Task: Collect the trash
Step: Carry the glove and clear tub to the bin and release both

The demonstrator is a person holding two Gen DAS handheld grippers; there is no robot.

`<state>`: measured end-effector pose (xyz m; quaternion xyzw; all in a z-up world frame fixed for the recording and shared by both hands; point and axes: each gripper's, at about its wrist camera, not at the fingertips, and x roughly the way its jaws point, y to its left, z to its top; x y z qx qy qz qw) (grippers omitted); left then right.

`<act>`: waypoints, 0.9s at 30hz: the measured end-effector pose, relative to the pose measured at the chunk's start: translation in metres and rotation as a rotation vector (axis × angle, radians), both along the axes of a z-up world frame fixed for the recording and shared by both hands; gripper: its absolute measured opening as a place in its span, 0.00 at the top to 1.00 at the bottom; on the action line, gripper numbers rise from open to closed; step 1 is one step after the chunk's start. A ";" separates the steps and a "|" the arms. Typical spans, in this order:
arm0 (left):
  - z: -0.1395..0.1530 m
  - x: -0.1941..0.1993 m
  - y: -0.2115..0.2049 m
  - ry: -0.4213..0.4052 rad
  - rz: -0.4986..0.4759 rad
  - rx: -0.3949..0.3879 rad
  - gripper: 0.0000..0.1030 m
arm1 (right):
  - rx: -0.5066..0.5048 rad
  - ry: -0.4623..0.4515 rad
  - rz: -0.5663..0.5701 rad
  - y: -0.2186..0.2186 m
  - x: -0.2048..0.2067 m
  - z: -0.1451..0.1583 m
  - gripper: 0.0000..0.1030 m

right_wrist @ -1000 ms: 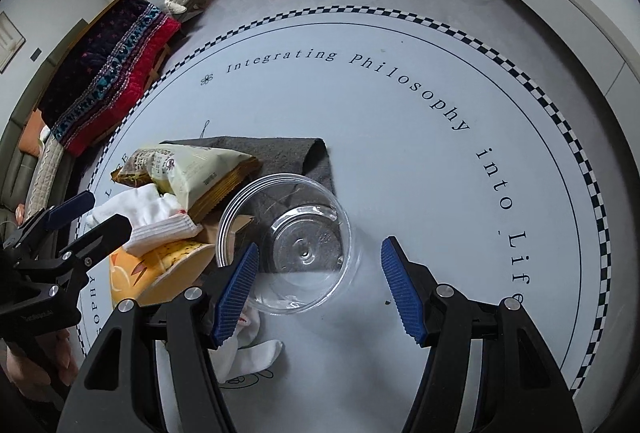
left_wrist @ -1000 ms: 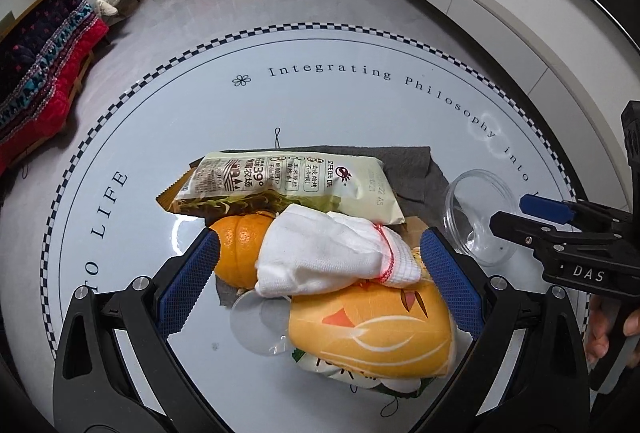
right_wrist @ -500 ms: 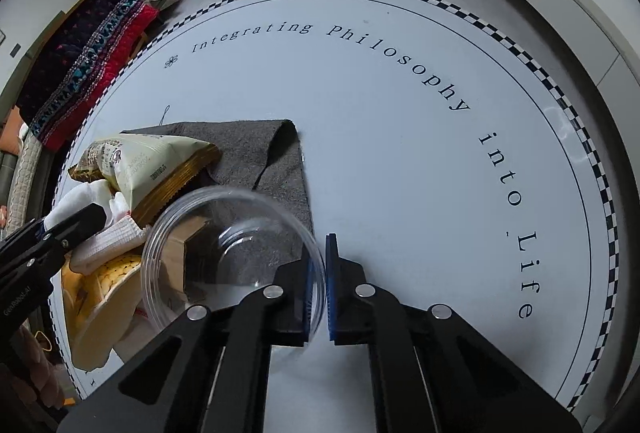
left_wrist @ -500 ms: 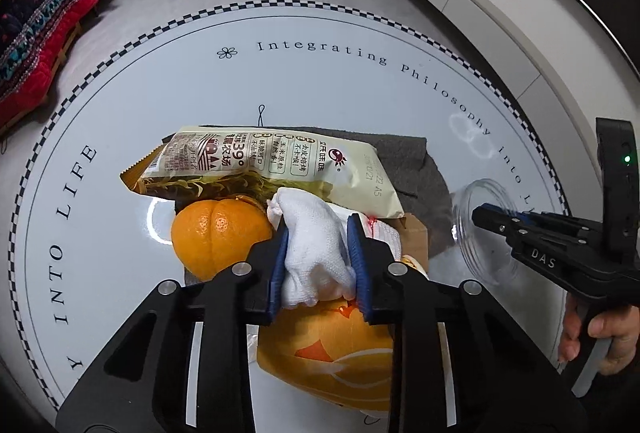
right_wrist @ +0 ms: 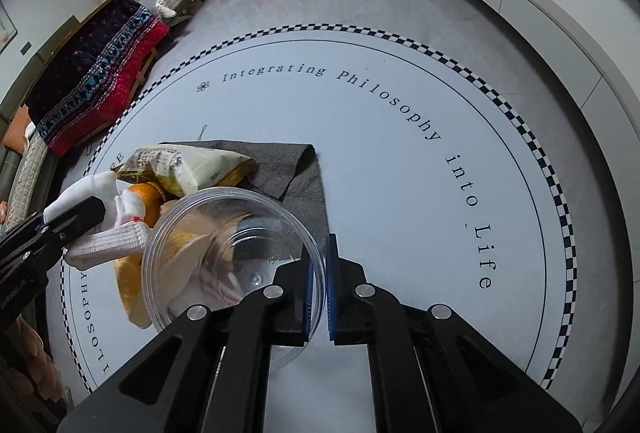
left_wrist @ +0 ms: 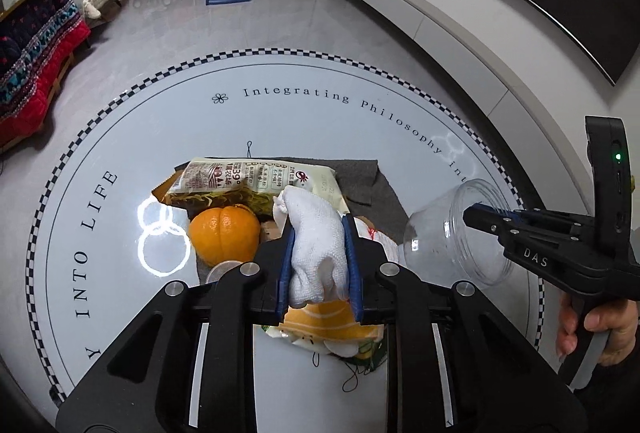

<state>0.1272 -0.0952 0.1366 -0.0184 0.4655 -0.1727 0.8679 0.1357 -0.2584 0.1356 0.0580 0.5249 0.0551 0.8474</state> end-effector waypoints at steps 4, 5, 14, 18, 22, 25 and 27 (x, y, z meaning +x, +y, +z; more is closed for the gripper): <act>0.016 -0.023 0.017 -0.029 0.013 -0.002 0.79 | -0.012 -0.022 0.037 0.021 -0.017 0.016 0.94; 0.019 -0.029 0.022 -0.036 0.018 -0.002 0.79 | -0.015 -0.027 0.047 0.027 -0.020 0.019 0.94; 0.037 -0.083 0.078 -0.083 0.095 -0.002 0.79 | -0.022 -0.048 0.166 0.090 -0.062 0.036 0.94; 0.037 -0.105 0.109 -0.096 0.134 -0.009 0.79 | -0.020 -0.055 0.232 0.122 -0.081 0.041 0.94; 0.036 -0.129 0.138 -0.103 0.178 -0.004 0.79 | -0.023 -0.065 0.300 0.160 -0.101 0.045 0.94; 0.035 -0.148 0.160 -0.111 0.217 -0.001 0.79 | -0.018 -0.062 0.352 0.187 -0.115 0.044 0.94; 0.036 -0.164 0.175 -0.121 0.245 0.009 0.79 | -0.017 -0.062 0.385 0.205 -0.124 0.043 0.94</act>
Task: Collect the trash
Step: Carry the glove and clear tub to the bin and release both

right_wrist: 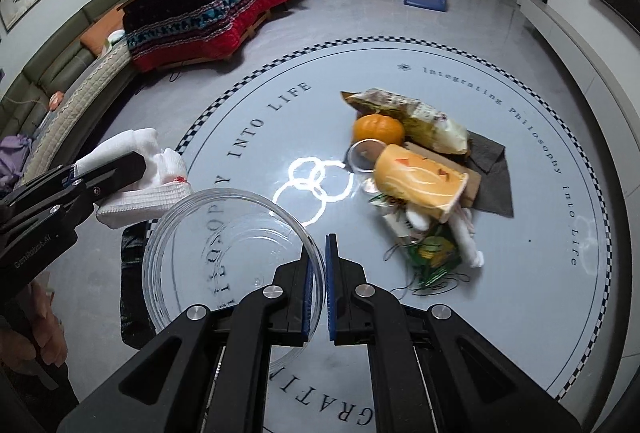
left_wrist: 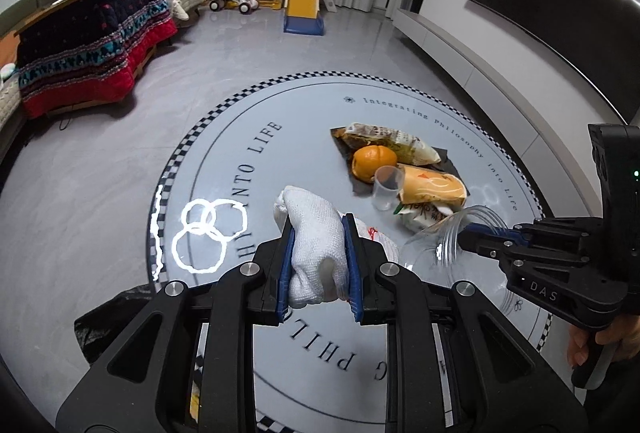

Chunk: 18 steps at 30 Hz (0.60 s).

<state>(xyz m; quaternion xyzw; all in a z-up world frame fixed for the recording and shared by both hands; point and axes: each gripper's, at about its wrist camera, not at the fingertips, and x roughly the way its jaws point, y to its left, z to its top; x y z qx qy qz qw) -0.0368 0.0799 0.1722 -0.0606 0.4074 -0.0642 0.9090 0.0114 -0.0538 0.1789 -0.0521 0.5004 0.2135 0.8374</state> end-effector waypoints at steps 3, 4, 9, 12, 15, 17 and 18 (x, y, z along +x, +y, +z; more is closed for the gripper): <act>0.000 -0.022 0.023 -0.012 0.047 0.006 0.79 | 0.002 0.007 0.062 0.031 -0.016 -0.003 0.94; 0.000 -0.030 0.033 -0.015 0.069 0.002 0.79 | -0.001 0.009 0.081 0.041 -0.021 -0.004 0.94; -0.008 -0.067 0.071 -0.022 0.156 -0.003 0.79 | -0.019 0.018 0.189 0.088 -0.049 -0.012 0.94; -0.015 -0.086 0.092 -0.017 0.203 -0.009 0.79 | -0.037 0.023 0.250 0.117 -0.066 -0.018 0.94; -0.024 -0.103 0.114 -0.009 0.252 -0.024 0.79 | -0.047 0.019 0.297 0.141 -0.082 -0.025 0.94; -0.031 -0.114 0.129 -0.001 0.284 -0.029 0.79 | -0.046 0.031 0.333 0.157 -0.093 -0.030 0.94; -0.035 -0.119 0.135 0.005 0.299 -0.029 0.79 | -0.047 0.034 0.345 0.165 -0.098 -0.033 0.94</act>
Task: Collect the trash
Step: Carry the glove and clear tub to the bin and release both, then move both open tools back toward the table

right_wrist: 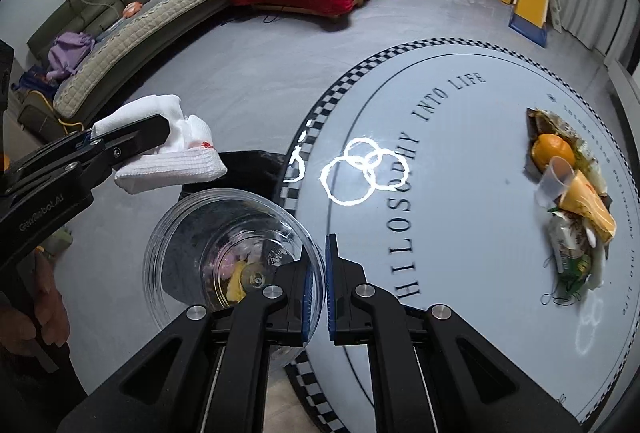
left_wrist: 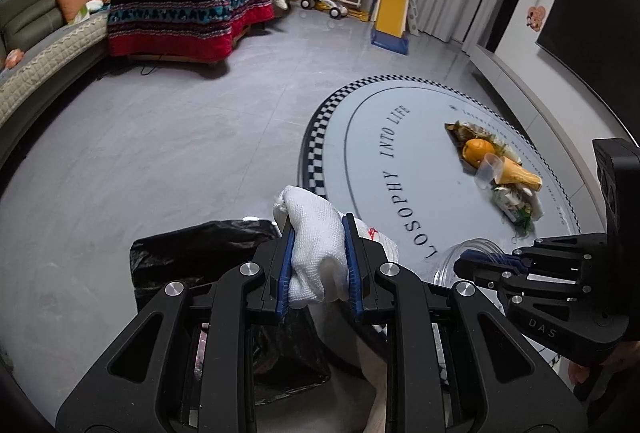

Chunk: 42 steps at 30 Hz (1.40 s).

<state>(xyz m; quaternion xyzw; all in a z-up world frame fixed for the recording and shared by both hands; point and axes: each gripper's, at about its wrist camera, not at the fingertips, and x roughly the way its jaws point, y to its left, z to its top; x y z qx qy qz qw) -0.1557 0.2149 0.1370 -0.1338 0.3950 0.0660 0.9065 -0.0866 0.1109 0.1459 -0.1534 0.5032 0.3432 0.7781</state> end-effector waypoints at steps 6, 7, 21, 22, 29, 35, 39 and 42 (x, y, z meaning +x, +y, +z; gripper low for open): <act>-0.030 -0.030 0.042 0.049 0.087 -0.020 0.79 | -0.013 0.049 0.092 0.048 -0.027 -0.020 0.94; -0.035 -0.034 0.049 0.062 0.103 -0.025 0.79 | -0.018 0.060 0.109 0.057 -0.031 -0.025 0.94; -0.085 -0.065 0.119 0.200 0.269 0.018 0.07 | -0.112 0.243 0.249 0.141 -0.061 -0.079 0.50; -0.085 -0.066 0.120 0.195 0.292 0.056 0.06 | -0.112 0.223 0.244 0.142 -0.062 -0.078 0.30; -0.089 -0.065 0.121 0.195 0.286 0.042 0.06 | -0.082 0.206 0.243 0.131 -0.059 -0.069 0.30; -0.084 -0.058 0.110 0.197 0.270 0.040 0.06 | -0.057 0.206 0.226 0.115 -0.050 -0.063 0.30; -0.077 -0.053 0.098 0.186 0.251 0.049 0.06 | -0.034 0.198 0.208 0.099 -0.042 -0.056 0.30; -0.069 -0.045 0.086 0.174 0.224 0.055 0.06 | -0.020 0.183 0.191 0.088 -0.036 -0.048 0.30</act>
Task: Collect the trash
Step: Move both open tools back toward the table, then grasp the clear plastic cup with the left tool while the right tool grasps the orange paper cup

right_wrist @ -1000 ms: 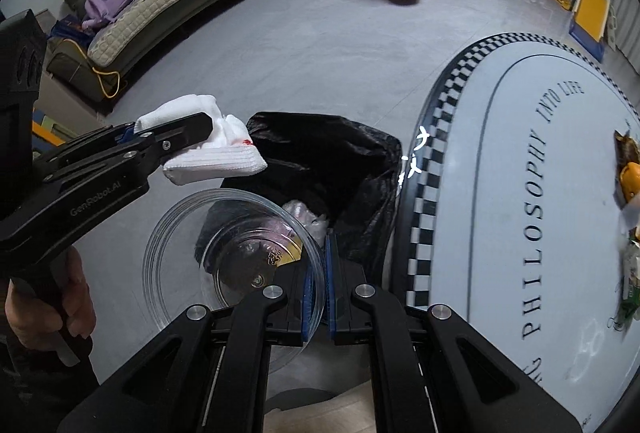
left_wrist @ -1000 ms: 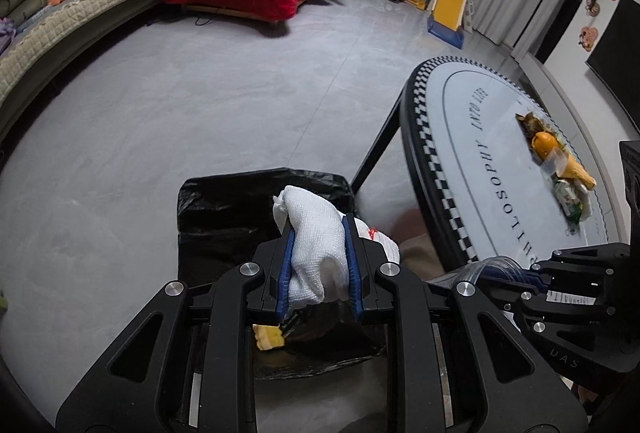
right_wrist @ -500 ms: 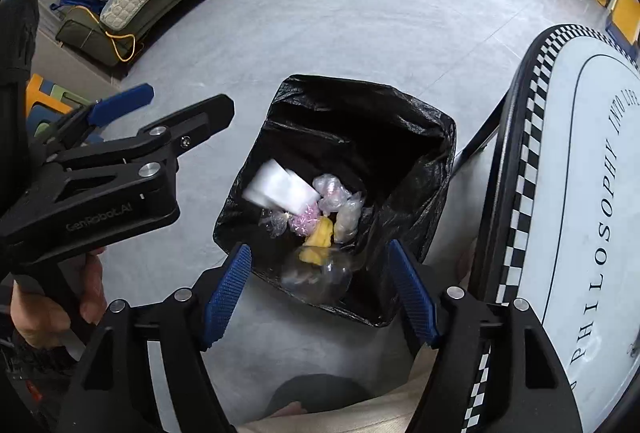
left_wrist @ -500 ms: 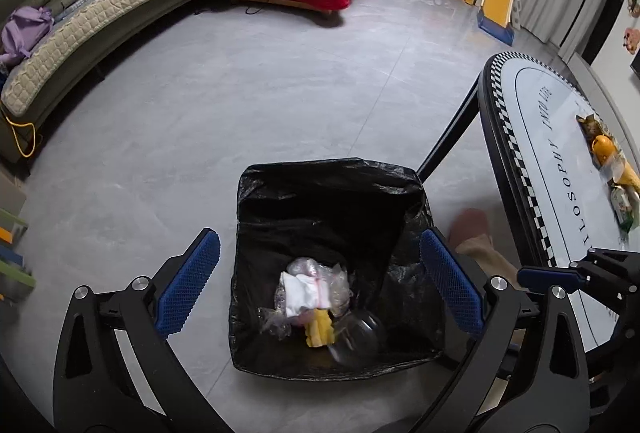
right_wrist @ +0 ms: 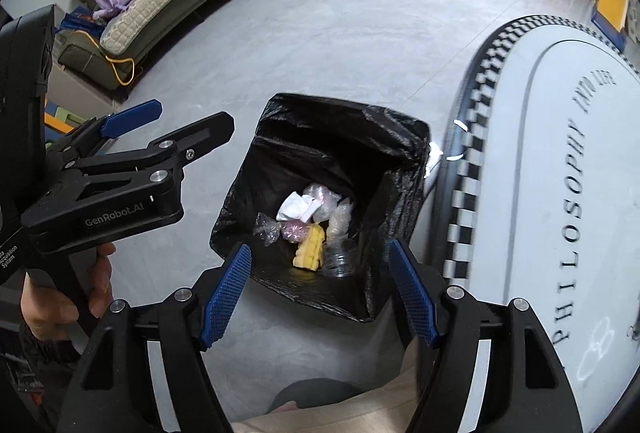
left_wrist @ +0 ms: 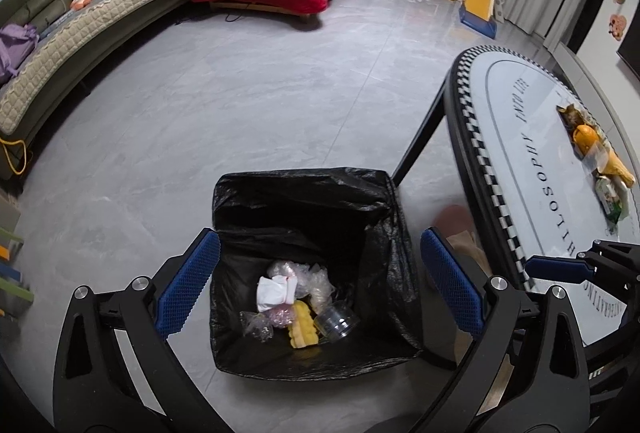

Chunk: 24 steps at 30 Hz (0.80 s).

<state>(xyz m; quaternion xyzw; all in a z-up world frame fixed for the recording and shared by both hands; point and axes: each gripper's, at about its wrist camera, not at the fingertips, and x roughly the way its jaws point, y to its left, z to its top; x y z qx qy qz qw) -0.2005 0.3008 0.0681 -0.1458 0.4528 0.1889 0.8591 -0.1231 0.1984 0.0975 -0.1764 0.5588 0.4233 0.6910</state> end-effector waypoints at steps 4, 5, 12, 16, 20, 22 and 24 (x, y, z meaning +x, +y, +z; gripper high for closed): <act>0.013 0.018 -0.023 -0.013 -0.049 0.011 0.06 | 0.022 -0.024 -0.031 -0.024 0.014 0.013 0.30; 0.015 0.023 -0.028 -0.017 -0.063 0.012 0.06 | 0.026 -0.031 -0.041 -0.030 0.018 0.016 0.30; 0.034 0.067 -0.075 -0.031 -0.168 0.019 0.06 | 0.037 -0.059 -0.143 -0.088 0.058 0.035 0.30; 0.040 0.095 -0.106 -0.037 -0.232 0.016 0.06 | 0.041 -0.078 -0.215 -0.129 0.081 0.043 0.30; 0.044 0.119 -0.137 -0.033 -0.297 0.020 0.06 | 0.044 -0.096 -0.297 -0.171 0.104 0.050 0.30; 0.045 0.131 -0.153 -0.033 -0.328 0.019 0.06 | 0.048 -0.101 -0.341 -0.192 0.116 0.054 0.30; 0.046 0.142 -0.168 -0.033 -0.354 0.018 0.06 | 0.049 -0.109 -0.379 -0.211 0.125 0.057 0.30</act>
